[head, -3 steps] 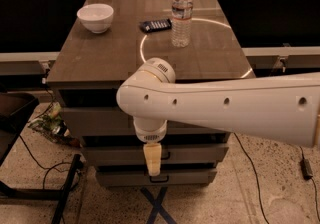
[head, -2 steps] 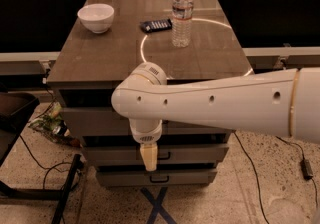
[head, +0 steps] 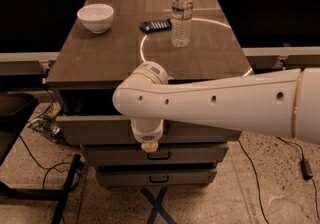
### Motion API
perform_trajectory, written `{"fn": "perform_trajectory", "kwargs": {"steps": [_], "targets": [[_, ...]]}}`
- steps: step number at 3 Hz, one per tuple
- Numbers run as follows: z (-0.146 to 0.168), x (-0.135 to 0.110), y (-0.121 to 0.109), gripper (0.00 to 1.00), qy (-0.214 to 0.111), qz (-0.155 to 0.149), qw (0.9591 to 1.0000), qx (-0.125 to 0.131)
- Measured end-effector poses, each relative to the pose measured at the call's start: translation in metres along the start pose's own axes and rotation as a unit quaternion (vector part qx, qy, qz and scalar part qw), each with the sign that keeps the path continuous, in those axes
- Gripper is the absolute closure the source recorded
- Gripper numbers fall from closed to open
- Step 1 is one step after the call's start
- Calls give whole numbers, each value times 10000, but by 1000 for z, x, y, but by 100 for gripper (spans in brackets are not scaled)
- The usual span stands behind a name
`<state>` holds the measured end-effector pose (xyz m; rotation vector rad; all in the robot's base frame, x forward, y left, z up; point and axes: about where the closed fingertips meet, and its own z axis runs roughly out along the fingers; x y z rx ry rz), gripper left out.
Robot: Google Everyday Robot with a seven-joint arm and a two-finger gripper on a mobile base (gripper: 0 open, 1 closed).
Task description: Open top drawer
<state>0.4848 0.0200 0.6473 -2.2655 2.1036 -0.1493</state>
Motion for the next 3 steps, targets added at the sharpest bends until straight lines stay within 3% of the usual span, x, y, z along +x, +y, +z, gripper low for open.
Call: {"fn": "perform_trajectory", "kwargs": {"steps": [1, 2, 3], "targets": [[0, 0, 0, 89, 0, 0, 10000, 0], [0, 0, 0, 100, 3, 0, 10000, 2], [0, 0, 0, 100, 3, 0, 10000, 2]]}}
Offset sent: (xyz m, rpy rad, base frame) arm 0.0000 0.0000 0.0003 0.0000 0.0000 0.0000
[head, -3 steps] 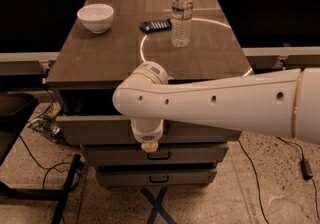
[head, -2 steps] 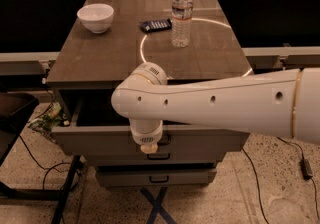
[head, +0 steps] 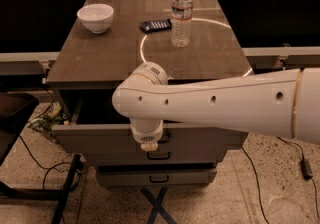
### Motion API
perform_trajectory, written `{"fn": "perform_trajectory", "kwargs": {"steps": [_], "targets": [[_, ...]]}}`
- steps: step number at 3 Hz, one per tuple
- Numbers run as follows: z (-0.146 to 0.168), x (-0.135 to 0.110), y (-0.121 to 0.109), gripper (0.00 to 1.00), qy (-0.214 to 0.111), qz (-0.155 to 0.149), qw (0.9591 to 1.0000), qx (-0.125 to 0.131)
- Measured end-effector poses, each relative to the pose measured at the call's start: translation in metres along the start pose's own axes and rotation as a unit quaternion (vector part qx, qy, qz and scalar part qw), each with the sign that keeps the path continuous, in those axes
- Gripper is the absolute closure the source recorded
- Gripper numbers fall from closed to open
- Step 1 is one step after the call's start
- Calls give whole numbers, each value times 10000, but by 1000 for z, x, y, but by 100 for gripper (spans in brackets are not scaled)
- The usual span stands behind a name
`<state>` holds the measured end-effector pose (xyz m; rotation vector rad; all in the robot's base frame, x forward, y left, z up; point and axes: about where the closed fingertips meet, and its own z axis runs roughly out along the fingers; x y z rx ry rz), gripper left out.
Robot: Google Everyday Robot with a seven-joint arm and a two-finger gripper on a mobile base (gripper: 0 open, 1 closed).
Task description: Open top drawer
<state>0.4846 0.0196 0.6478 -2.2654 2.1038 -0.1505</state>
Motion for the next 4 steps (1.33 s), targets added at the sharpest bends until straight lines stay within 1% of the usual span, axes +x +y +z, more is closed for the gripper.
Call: {"fn": "perform_trajectory", "kwargs": {"steps": [1, 2, 3, 4], "targets": [[-5, 15, 13, 100, -236, 243, 9994, 80], [-20, 36, 29, 100, -571, 481, 9970, 215], [-20, 36, 29, 100, -571, 481, 9970, 215], [-30, 45, 26, 100, -586, 492, 9967, 258]]}}
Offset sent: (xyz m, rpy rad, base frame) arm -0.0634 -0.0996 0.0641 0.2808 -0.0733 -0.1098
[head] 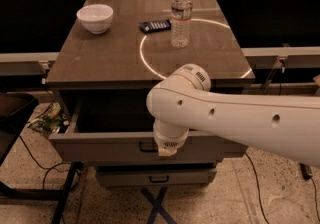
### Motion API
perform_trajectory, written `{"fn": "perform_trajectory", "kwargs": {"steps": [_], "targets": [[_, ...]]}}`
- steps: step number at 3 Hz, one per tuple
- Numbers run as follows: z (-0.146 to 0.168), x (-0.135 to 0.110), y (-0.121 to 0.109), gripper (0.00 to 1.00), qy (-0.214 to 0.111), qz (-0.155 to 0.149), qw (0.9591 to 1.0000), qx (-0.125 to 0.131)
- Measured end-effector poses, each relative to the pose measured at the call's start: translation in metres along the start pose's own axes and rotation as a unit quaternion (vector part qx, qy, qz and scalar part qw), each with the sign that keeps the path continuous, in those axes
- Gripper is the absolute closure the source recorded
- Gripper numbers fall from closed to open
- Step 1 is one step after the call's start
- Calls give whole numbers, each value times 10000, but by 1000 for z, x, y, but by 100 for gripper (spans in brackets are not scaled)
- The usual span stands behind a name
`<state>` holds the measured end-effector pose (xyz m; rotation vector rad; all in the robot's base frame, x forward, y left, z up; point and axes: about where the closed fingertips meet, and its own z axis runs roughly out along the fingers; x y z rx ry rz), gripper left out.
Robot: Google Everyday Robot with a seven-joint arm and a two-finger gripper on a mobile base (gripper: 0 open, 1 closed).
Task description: Open top drawer
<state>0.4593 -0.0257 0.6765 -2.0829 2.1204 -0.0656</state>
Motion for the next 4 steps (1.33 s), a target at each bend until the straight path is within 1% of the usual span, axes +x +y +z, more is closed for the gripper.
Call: {"fn": "perform_trajectory", "kwargs": {"steps": [1, 2, 3, 4], "targets": [[0, 0, 0, 100, 0, 0, 10000, 0], [-38, 24, -17, 100, -35, 46, 9999, 152], [-108, 68, -49, 100, -96, 131, 9989, 431], [-151, 93, -71, 100, -112, 173, 9979, 613]]}}
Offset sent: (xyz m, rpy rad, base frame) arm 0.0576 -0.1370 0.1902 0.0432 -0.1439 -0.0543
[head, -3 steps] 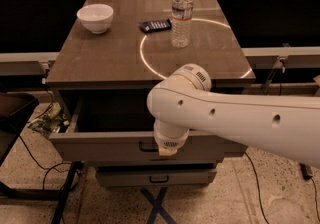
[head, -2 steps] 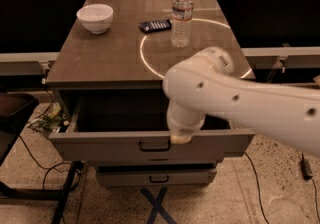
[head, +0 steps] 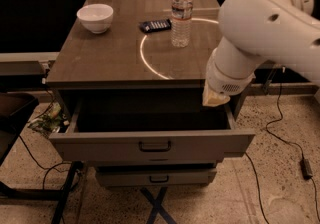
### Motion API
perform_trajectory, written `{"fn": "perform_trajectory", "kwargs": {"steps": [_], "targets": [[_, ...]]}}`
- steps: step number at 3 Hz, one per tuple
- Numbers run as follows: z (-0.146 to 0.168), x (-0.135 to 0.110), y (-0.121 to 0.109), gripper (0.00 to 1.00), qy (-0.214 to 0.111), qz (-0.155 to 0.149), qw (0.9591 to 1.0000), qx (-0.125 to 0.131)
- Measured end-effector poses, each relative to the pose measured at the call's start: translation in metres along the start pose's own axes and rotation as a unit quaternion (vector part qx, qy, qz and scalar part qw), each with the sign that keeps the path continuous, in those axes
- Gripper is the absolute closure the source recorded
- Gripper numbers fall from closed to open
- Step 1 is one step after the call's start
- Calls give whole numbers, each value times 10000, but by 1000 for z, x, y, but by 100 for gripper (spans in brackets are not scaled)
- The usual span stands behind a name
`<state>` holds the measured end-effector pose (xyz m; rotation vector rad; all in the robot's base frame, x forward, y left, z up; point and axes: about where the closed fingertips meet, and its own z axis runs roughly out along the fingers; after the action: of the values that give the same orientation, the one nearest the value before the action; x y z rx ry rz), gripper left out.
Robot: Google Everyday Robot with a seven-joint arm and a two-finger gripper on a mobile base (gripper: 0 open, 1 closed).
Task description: Open top drawer
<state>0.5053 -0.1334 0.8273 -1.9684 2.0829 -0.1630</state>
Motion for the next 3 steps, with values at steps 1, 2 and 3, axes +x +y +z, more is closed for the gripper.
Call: {"fn": "perform_trajectory", "kwargs": {"steps": [1, 2, 3], "targets": [[-12, 8, -10, 100, -3, -34, 9998, 211], [0, 1, -10, 100, 3, -150, 9988, 469], [24, -13, -3, 100, 96, -342, 9967, 731]]}}
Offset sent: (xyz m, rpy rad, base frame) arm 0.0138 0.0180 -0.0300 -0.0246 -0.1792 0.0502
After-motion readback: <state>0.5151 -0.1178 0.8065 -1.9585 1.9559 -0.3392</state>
